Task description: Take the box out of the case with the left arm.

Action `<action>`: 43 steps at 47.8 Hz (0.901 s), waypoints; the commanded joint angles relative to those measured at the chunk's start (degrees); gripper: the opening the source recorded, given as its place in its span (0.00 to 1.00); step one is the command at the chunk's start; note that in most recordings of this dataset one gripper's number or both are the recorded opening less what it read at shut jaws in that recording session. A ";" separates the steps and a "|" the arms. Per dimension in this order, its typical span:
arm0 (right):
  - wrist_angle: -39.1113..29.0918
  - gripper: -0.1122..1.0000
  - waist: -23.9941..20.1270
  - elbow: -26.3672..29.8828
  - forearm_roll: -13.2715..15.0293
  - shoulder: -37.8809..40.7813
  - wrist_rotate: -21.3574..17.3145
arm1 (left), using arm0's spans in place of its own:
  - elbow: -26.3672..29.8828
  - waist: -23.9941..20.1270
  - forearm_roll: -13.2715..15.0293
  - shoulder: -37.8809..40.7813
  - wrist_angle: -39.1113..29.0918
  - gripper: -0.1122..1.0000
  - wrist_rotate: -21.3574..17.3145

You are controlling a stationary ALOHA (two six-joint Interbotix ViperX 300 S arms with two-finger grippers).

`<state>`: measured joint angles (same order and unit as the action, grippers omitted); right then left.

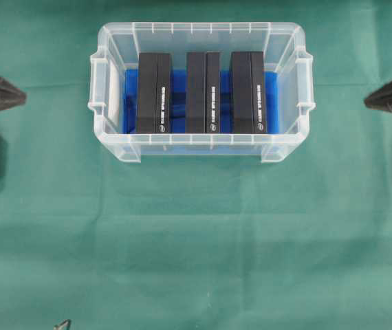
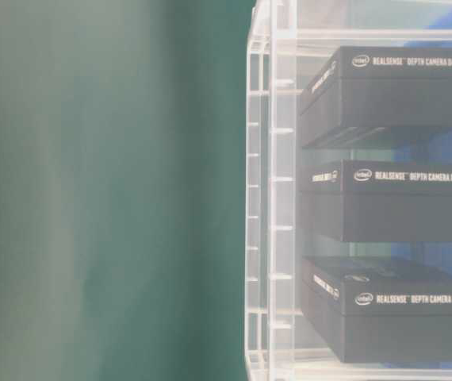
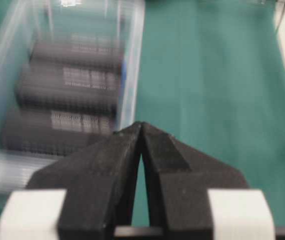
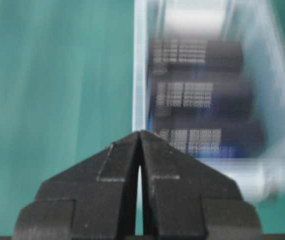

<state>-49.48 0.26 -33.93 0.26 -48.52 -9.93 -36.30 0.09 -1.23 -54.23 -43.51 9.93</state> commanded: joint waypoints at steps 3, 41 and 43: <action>-14.59 0.10 0.09 4.22 0.97 2.37 -1.49 | 3.96 0.35 0.00 3.16 -16.79 0.10 2.81; -38.94 0.10 0.09 5.98 5.01 7.38 -2.02 | 5.80 -0.09 -0.18 9.76 -45.44 0.10 19.07; -39.02 0.10 0.09 5.98 5.10 7.47 -2.02 | 5.80 -0.44 -0.35 9.84 -45.79 0.10 24.08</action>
<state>-88.42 0.26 -29.44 5.01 -41.13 -11.87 -31.90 0.26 -1.32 -44.56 -88.68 28.04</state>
